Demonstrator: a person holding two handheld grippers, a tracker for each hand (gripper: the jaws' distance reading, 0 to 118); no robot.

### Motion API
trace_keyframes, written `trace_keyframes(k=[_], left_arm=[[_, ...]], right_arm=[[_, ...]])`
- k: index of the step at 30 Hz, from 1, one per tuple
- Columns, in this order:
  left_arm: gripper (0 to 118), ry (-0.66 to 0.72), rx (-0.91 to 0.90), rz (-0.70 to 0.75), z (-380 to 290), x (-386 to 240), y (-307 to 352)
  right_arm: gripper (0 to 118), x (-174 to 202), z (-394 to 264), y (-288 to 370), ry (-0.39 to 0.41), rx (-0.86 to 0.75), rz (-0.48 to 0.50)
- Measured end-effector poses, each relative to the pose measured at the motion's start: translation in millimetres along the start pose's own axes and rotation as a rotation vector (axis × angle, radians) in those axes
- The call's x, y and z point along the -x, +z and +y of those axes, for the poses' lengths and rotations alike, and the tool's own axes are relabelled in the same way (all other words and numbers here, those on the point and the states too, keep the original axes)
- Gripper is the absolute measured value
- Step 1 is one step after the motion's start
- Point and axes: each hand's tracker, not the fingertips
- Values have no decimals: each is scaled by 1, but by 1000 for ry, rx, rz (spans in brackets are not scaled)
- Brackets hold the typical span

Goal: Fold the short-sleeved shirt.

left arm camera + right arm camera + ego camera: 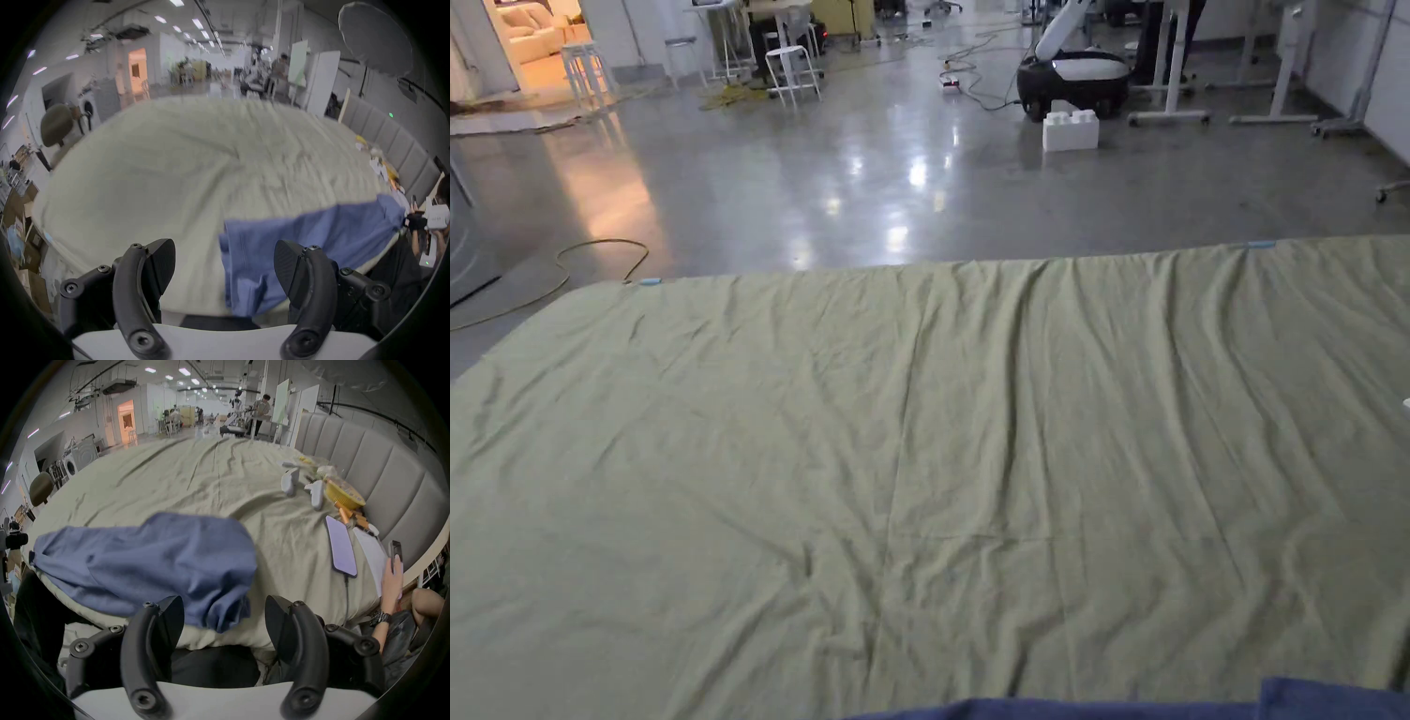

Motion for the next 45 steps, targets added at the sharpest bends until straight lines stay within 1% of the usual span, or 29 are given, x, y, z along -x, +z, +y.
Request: trace_keyframes(k=[3, 4, 5, 7, 8, 10, 13, 14, 16, 17, 18, 19, 20, 21, 22, 23, 24, 25, 26, 30, 32, 36, 37, 39, 40, 41, 44, 45], left_arm=[[84, -2, -219, 3, 27, -10, 48], [85, 7, -286, -2, 36, -16, 62], [85, 22, -313, -8, 43, -13, 70], [85, 18, -378, -8, 54, -26, 91], [84, 5, -428, -10, 57, -34, 102], [84, -40, -496, -9, 62, -47, 117], [82, -176, -532, 66, 60, -70, 127], [77, -201, -514, 73, 59, -77, 128], [54, -219, -528, 54, 53, -86, 130], [42, -233, -527, 32, 52, -89, 131], [29, -239, -526, 20, 51, -93, 132], [19, -246, -529, 20, 50, -96, 133], [11, -254, -532, 15, 50, -100, 135], [5, -258, -535, 8, 51, -102, 137], [4, -248, -539, -9, 51, -103, 139], [0, -222, -553, -40, 51, -104, 141], [0, -197, -545, -76, 53, -103, 141], [0, -179, -548, -104, 53, -102, 141], [0, -179, -547, -90, 52, -102, 140], [0, -173, -532, -100, 54, -99, 139], [0, -137, -522, -134, 57, -92, 140], [0, -92, -508, -148, 56, -79, 138], [0, -69, -490, -155, 57, -74, 137], [0, 0, -359, -221, 59, -59, 121], [1, 69, -329, -216, 56, -50, 107], [7, 129, -294, -216, 53, -42, 94], [71, 294, -136, -275, 34, -3, 42], [86, 342, -82, -300, 27, 9, 25]], right_arm=[[73, -4, 21, 31, -64, -157, 21], [73, -2, 29, 46, -99, -225, 37], [73, -1, 37, 57, -129, -290, 61], [73, 3, 52, 76, -164, -404, 114], [73, 13, 59, 87, -164, -456, 130], [73, 21, 70, 101, -142, -530, 131], [73, 42, 80, 114, -73, -594, 132], [73, 47, 81, 117, -48, -610, 139], [70, 65, 85, 126, -3, -639, 144], [64, 73, 85, 130, 11, -644, 157], [49, 78, 84, 131, 19, -646, 165], [36, 82, 83, 133, 29, -646, 169], [19, 91, 83, 137, 39, -646, 164], [7, 99, 83, 138, 38, -643, 158], [6, 105, 81, 138, 35, -635, 144], [2, 111, 79, 137, 24, -623, 142], [0, 109, 79, 137, 31, -619, 159], [0, 113, 75, 133, 17, -574, 202], [0, 120, 75, 136, 34, -611, 172], [0, 123, 78, 140, 49, -630, 173], [0, 119, 81, 140, 35, -622, 188], [0, 116, 82, 139, 15, -632, 195], [0, 115, 82, 138, 6, -629, 199], [0, 114, 81, 136, -9, -620, 210], [0, 111, 80, 134, -12, -617, 214], [0, 110, 79, 132, -14, -610, 215], [0, 104, 73, 129, -26, -591, 213], [0, 100, 70, 128, -31, -586, 223]])
